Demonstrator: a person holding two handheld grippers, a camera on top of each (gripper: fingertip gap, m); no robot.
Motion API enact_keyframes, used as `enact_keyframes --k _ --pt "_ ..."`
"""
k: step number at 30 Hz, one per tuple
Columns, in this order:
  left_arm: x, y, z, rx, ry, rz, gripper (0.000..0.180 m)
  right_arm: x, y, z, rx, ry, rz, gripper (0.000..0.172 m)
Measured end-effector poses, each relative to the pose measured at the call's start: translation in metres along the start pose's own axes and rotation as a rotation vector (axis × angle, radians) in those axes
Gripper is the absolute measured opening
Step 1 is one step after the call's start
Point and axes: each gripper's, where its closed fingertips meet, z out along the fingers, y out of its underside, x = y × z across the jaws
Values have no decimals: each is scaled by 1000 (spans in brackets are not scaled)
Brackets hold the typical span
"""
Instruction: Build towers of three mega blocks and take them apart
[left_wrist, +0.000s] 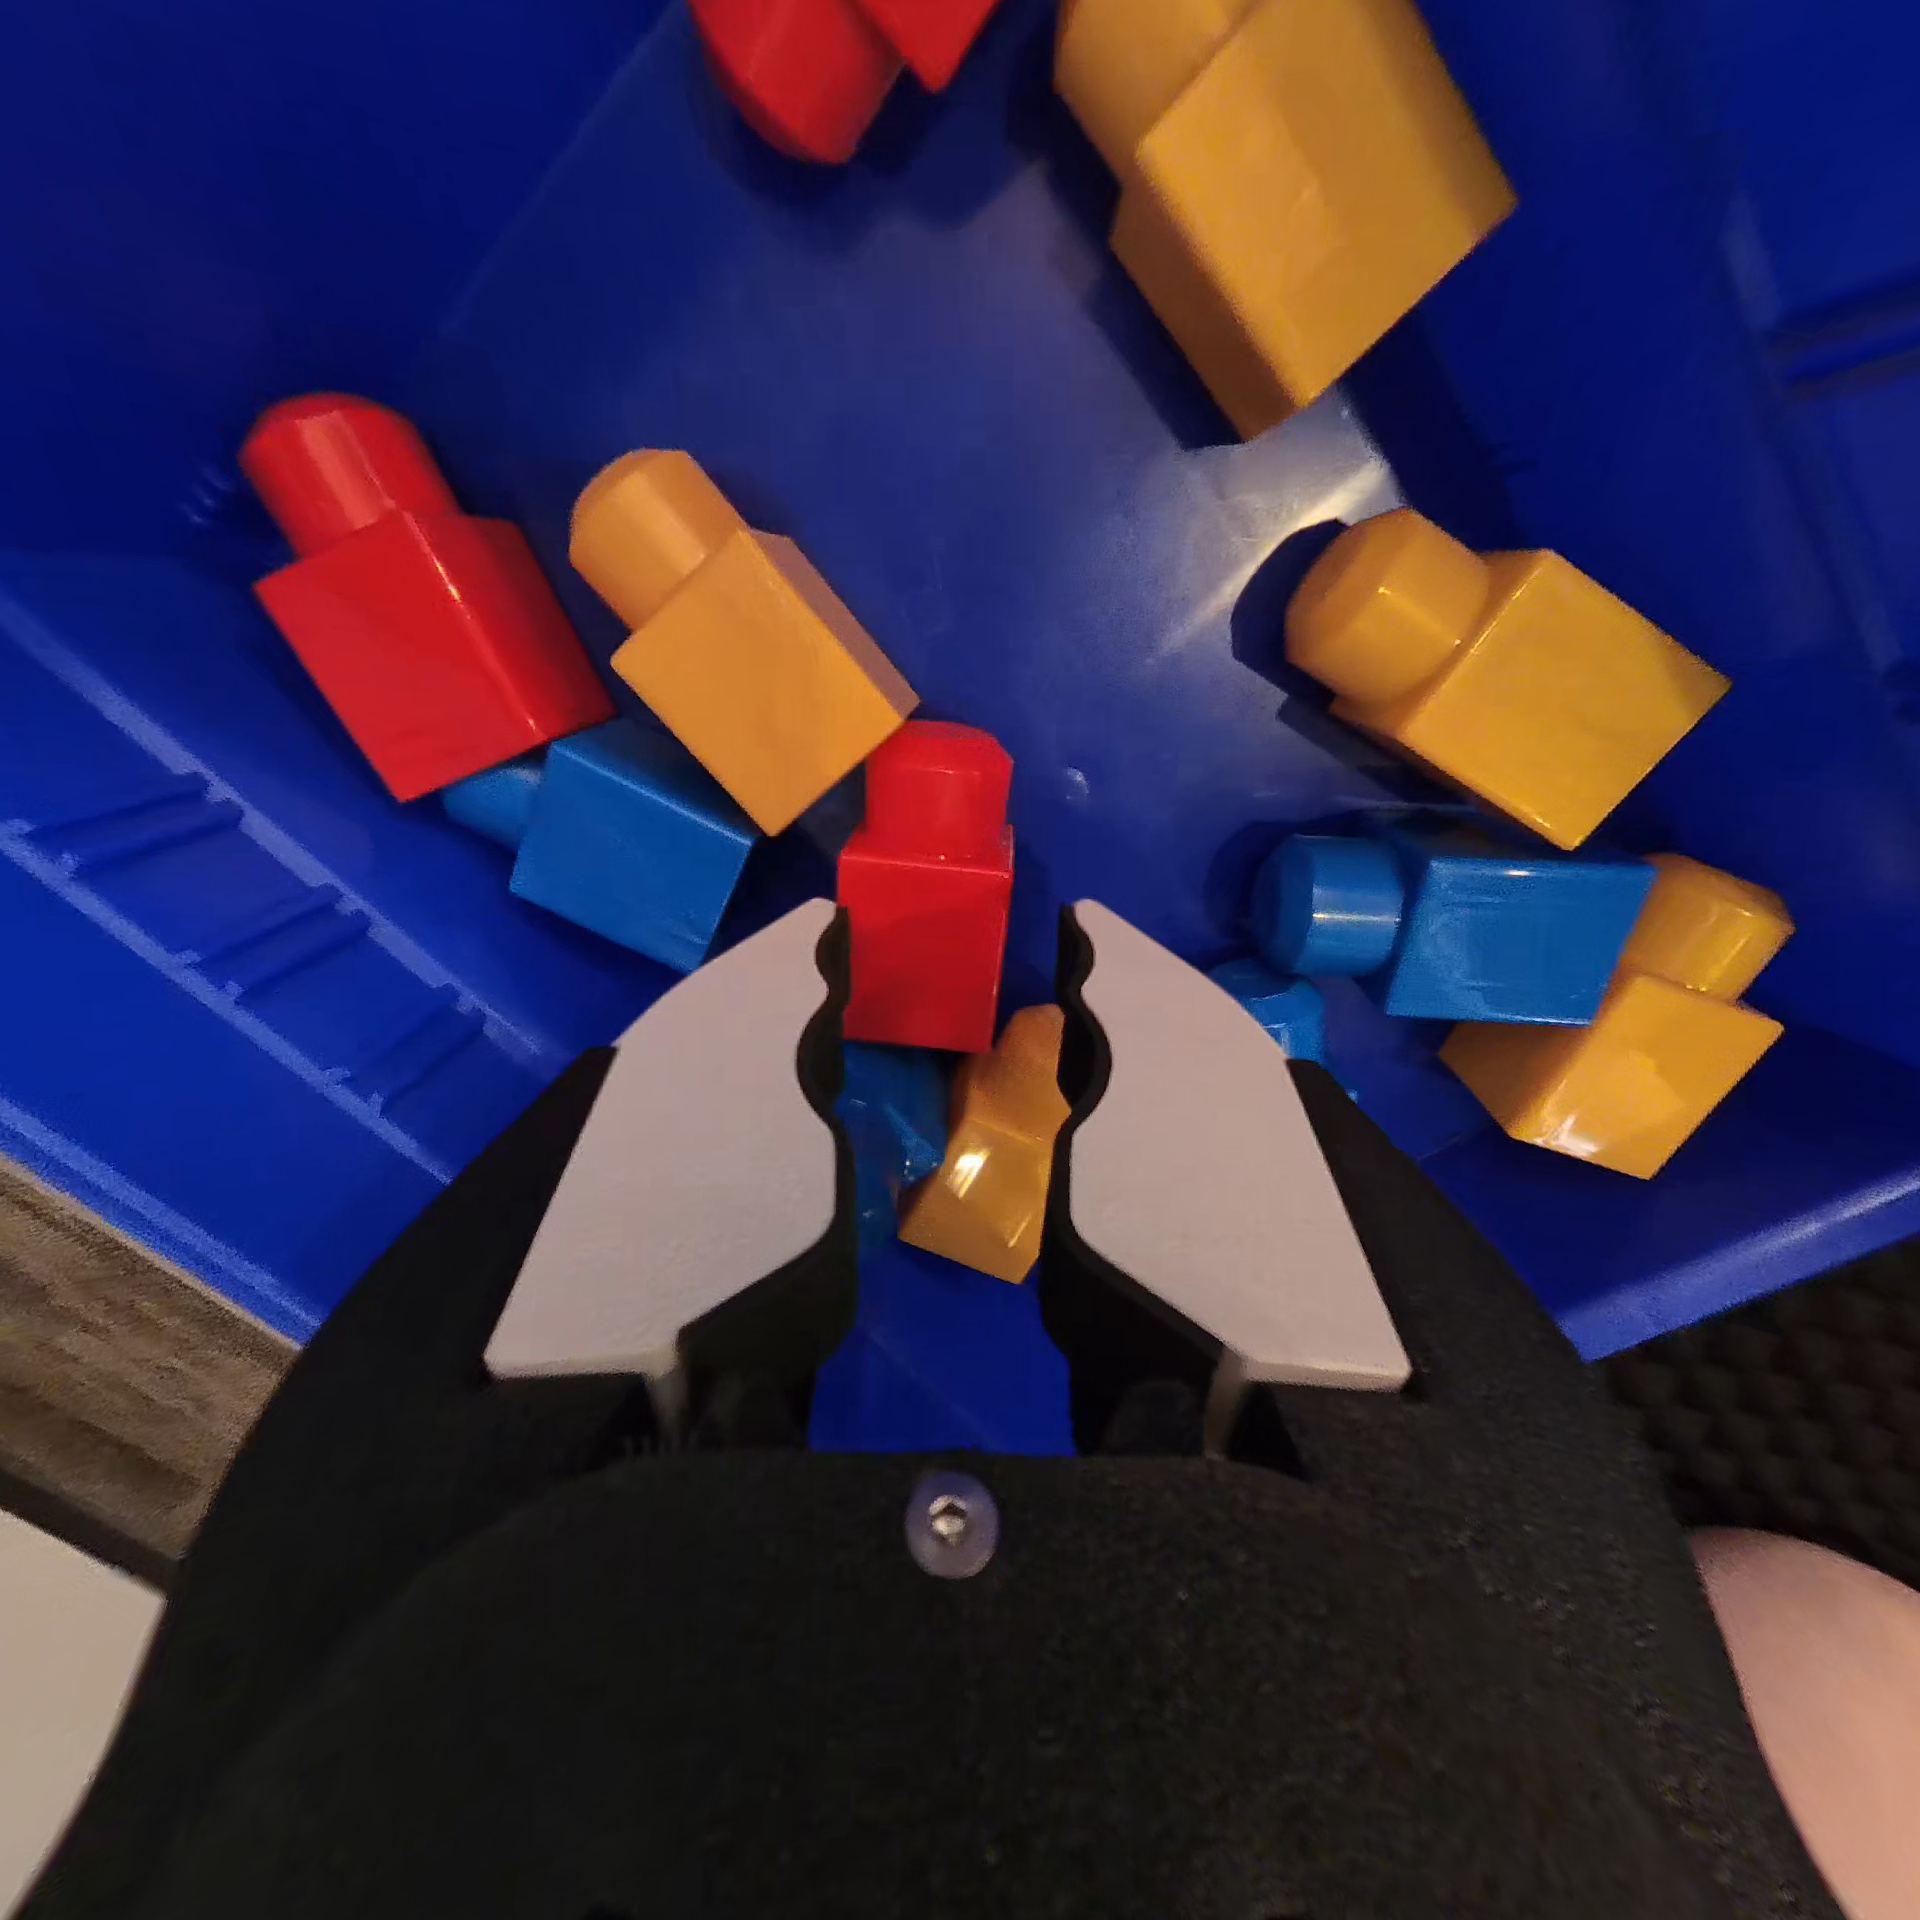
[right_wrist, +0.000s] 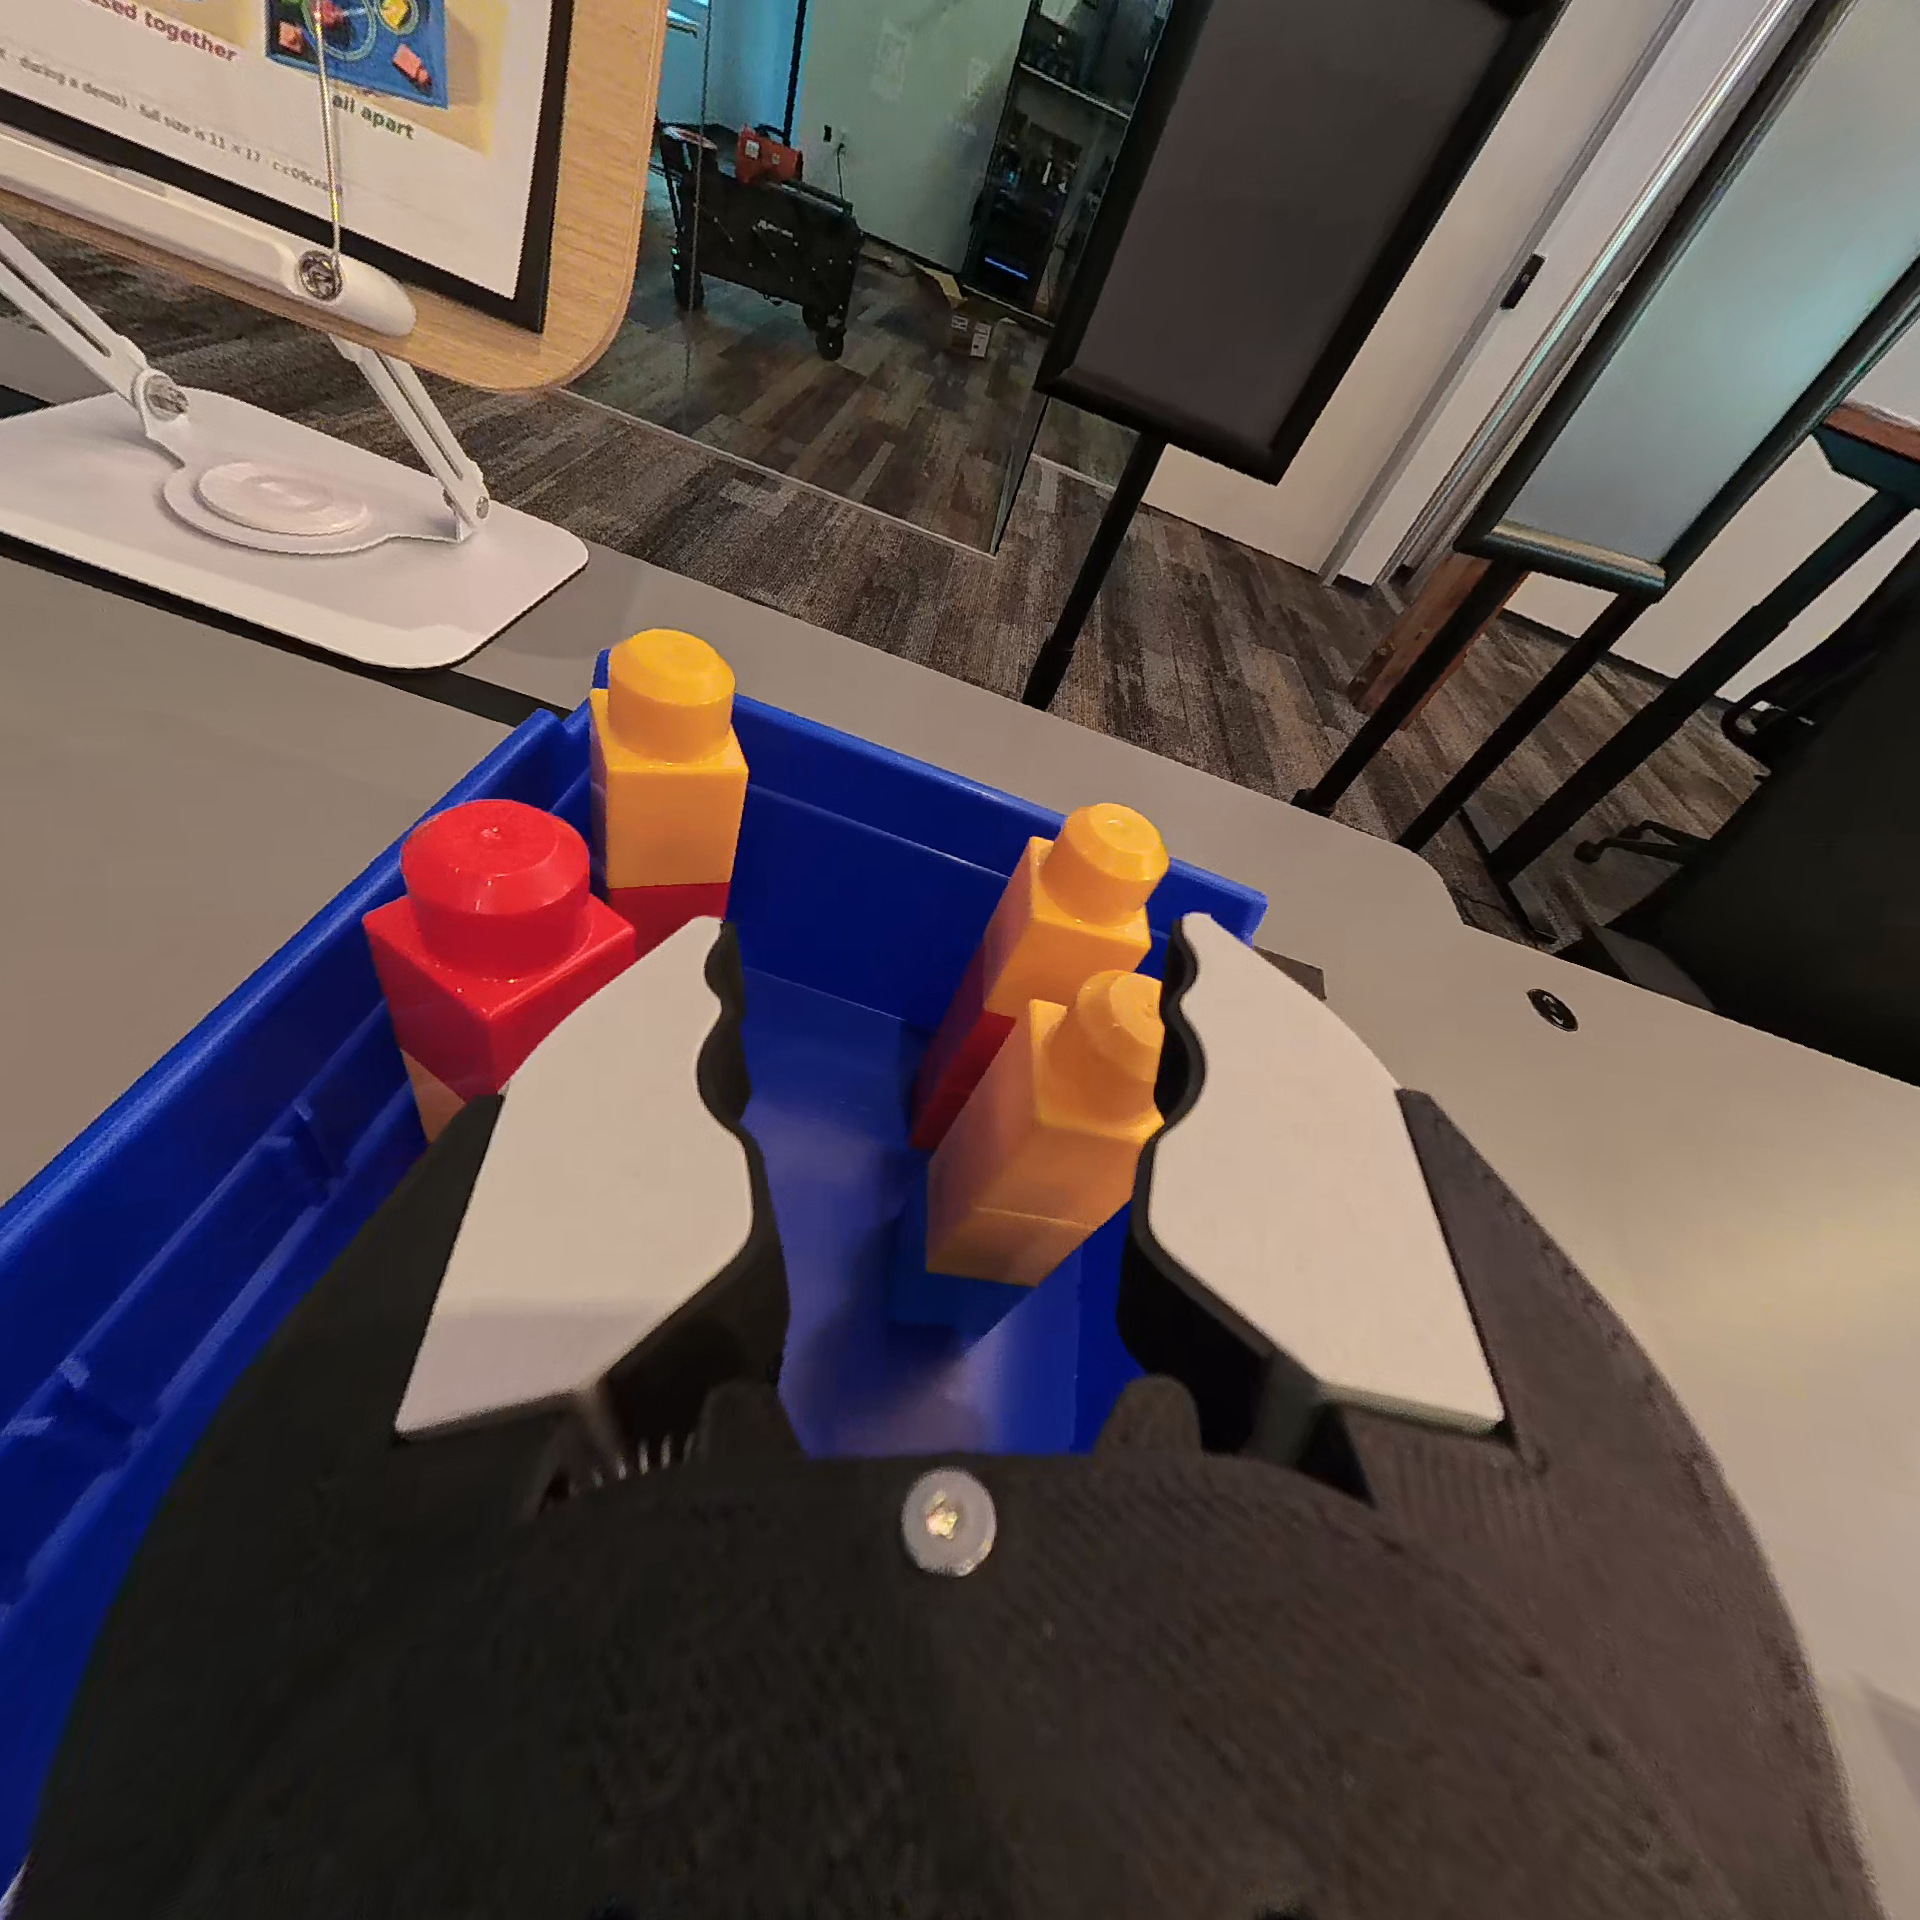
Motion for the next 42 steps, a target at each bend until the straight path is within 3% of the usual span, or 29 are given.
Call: enact_keyframes --k 10,13,15,18,20,22,24,30,32,33,35,37,39,41,42 --pt "-3 12 20 -93 24 -13 36 -3 2 2 -11 -13 -8 77" --pt "2 -4 -6 22 13 3 37 -5 -12 -5 52 -20 1 74" --pt "16 -28 -39 199 33 42 37 -19 -42 -20 185 -74 -1 68" --pt "72 -72 -101 525 168 199 36 -97 -104 -59 382 -406 7 61" --pt "118 -90 -135 682 249 365 36 -180 -143 -104 487 -869 99 53" --pt "157 -100 -154 771 295 494 36 -243 -169 -150 485 -1291 174 48" --pt "188 -105 -165 810 345 573 36 -279 -183 -159 426 -1413 157 49" --pt "221 -105 -172 828 443 642 36 -330 -185 -133 418 -1282 -92 53" --pt "234 -102 -181 863 549 671 36 -336 -180 -134 403 -1345 -58 49" --pt "237 -101 -182 864 562 688 38 -335 -180 -141 414 -1409 -21 33" --pt "230 -99 -183 868 545 692 42 -327 -179 -134 415 -1392 8 33" --pt "195 -102 -181 886 416 597 55 -313 -170 -112 340 -1305 -10 33" --pt "139 -103 -173 907 269 407 62 -299 -138 -75 149 -1184 -59 33" --pt "74 -96 -148 853 111 187 59 -286 -93 -36 -47 -1037 -141 33" --pt "54 -88 -131 790 108 119 52 -281 -73 -19 -121 -969 -170 33"
